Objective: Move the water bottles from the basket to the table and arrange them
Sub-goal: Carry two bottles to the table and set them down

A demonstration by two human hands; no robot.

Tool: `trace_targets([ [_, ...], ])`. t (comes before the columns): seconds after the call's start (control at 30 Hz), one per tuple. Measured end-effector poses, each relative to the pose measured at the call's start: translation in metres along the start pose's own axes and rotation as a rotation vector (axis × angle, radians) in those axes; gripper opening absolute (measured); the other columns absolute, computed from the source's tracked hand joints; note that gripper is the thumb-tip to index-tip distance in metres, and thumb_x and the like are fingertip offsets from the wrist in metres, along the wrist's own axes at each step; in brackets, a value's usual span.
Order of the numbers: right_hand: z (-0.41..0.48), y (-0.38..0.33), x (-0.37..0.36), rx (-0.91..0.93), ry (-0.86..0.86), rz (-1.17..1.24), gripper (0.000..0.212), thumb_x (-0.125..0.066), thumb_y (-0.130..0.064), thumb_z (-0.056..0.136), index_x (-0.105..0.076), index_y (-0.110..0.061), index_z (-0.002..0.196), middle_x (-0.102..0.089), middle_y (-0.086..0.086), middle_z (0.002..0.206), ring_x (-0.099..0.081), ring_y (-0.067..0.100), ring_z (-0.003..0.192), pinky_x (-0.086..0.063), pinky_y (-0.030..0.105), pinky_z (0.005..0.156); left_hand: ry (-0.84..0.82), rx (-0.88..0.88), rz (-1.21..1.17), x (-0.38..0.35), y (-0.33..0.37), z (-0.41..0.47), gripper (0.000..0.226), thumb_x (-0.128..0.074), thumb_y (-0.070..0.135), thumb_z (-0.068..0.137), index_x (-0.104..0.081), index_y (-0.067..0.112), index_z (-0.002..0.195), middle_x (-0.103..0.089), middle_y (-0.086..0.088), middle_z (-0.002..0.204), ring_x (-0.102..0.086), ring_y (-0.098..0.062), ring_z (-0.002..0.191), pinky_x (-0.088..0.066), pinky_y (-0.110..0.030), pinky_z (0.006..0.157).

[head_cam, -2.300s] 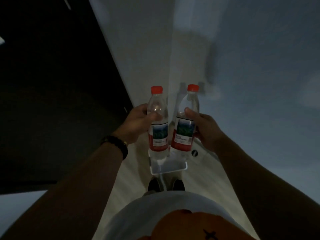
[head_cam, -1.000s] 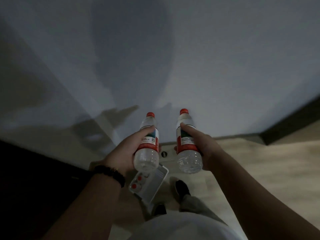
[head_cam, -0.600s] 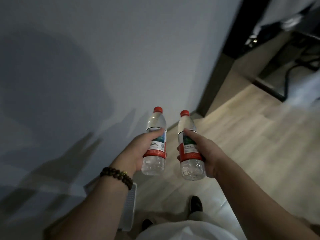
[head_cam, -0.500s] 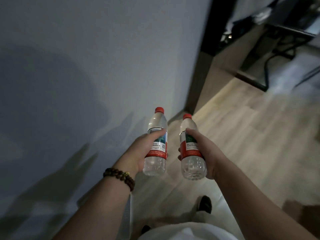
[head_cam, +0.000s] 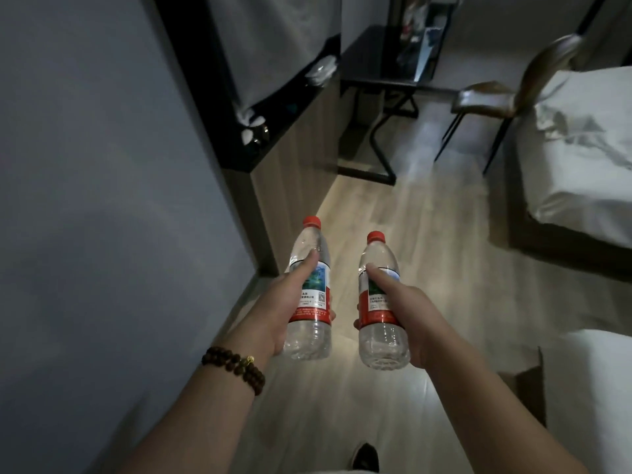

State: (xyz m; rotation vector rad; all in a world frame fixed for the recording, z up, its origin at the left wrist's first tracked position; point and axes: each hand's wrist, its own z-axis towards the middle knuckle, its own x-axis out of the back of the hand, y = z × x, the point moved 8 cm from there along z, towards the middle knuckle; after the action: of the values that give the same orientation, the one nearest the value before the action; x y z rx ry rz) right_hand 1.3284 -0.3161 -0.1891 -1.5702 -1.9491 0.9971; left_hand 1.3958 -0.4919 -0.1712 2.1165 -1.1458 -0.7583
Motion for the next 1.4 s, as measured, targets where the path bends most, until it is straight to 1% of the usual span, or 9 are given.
trace_targets([
  [0.1, 0.026, -0.046, 0.043, 0.035, 0.045, 0.021, 0.058, -0.08, -0.052, 0.08, -0.069, -0.004, 0.11, -0.074, 0.019, 0.088, -0.074, 0.037, 0.078, -0.061, 0.056, 0.083, -0.017, -0.031, 0.049, -0.056, 0.035, 0.039, 0.066, -0.073, 0.064, 0.083, -0.065, 0.008, 0.118, -0.073, -0.015, 0.083, -0.071, -0.029, 0.068, -0.063, -0.041, 0.071],
  [0.23, 0.064, -0.095, 0.093, 0.061, 0.108, 0.086, 0.054, -0.08, -0.05, 0.082, -0.069, -0.004, 0.108, -0.074, 0.02, 0.086, -0.074, 0.036, 0.074, -0.062, 0.054, 0.078, -0.045, -0.067, 0.154, -0.113, 0.075, 0.096, 0.067, -0.073, 0.069, 0.081, -0.066, 0.014, 0.118, -0.075, -0.017, 0.091, -0.074, -0.033, 0.077, -0.062, -0.047, 0.079],
  [0.47, 0.167, -0.171, 0.163, 0.06, 0.209, 0.145, 0.063, -0.083, -0.054, 0.077, -0.066, -0.006, 0.114, -0.075, 0.023, 0.093, -0.075, 0.039, 0.078, -0.061, 0.06, 0.082, -0.149, -0.067, 0.24, -0.21, 0.138, 0.22, 0.066, -0.075, 0.067, 0.08, -0.066, 0.014, 0.118, -0.076, -0.016, 0.088, -0.074, -0.032, 0.075, -0.062, -0.049, 0.081],
  [0.53, 0.198, -0.201, 0.181, 0.066, 0.255, 0.158, 0.061, -0.082, -0.053, 0.078, -0.065, -0.007, 0.114, -0.075, 0.023, 0.096, -0.075, 0.038, 0.078, -0.062, 0.059, 0.081, -0.185, -0.057, 0.251, -0.241, 0.16, 0.26, 0.067, -0.076, 0.068, 0.078, -0.066, 0.015, 0.118, -0.076, -0.016, 0.09, -0.074, -0.032, 0.076, -0.062, -0.048, 0.082],
  [0.7, 0.262, -0.282, 0.225, 0.076, 0.338, 0.225, 0.057, -0.082, -0.045, 0.082, -0.065, -0.001, 0.114, -0.071, 0.021, 0.083, -0.071, 0.037, 0.07, -0.063, 0.05, 0.07, -0.254, -0.039, 0.31, -0.316, 0.226, 0.348, 0.067, -0.077, 0.067, 0.077, -0.066, 0.016, 0.119, -0.077, -0.015, 0.091, -0.076, -0.033, 0.08, -0.061, -0.055, 0.087],
  [0.83, 0.31, -0.337, 0.255, 0.088, 0.373, 0.275, 0.048, -0.079, -0.042, 0.086, -0.066, -0.003, 0.112, -0.07, 0.02, 0.082, -0.07, 0.035, 0.069, -0.063, 0.041, 0.06, -0.296, -0.028, 0.348, -0.372, 0.275, 0.409, 0.072, -0.08, 0.067, 0.074, -0.063, 0.016, 0.122, -0.076, -0.016, 0.09, -0.076, -0.035, 0.078, -0.063, -0.051, 0.079],
  [1.03, 0.405, -0.398, 0.308, 0.066, 0.405, 0.336, 0.055, -0.082, -0.046, 0.082, -0.066, -0.005, 0.115, -0.072, 0.021, 0.085, -0.072, 0.036, 0.072, -0.063, 0.048, 0.07, -0.323, 0.004, 0.383, -0.447, 0.324, 0.499, 0.069, -0.08, 0.066, 0.076, -0.063, 0.015, 0.121, -0.076, -0.018, 0.097, -0.076, -0.035, 0.08, -0.063, -0.052, 0.08],
  [1.23, 0.525, -0.487, 0.372, 0.088, 0.365, 0.358, 0.058, -0.085, -0.047, 0.079, -0.066, -0.005, 0.115, -0.073, 0.021, 0.087, -0.073, 0.037, 0.075, -0.063, 0.048, 0.073, -0.289, -0.006, 0.364, -0.534, 0.379, 0.601, 0.066, -0.08, 0.059, 0.08, -0.063, 0.012, 0.122, -0.074, -0.017, 0.088, -0.074, -0.034, 0.072, -0.063, -0.048, 0.073],
  [1.4, 0.612, -0.583, 0.422, 0.077, 0.338, 0.324, 0.062, -0.087, -0.052, 0.075, -0.067, -0.008, 0.114, -0.075, 0.02, 0.084, -0.075, 0.039, 0.076, -0.062, 0.056, 0.079, -0.252, -0.002, 0.307, -0.601, 0.448, 0.668, 0.062, -0.079, 0.052, 0.084, -0.064, 0.004, 0.119, -0.072, -0.016, 0.08, -0.07, -0.031, 0.066, -0.062, -0.046, 0.072],
])
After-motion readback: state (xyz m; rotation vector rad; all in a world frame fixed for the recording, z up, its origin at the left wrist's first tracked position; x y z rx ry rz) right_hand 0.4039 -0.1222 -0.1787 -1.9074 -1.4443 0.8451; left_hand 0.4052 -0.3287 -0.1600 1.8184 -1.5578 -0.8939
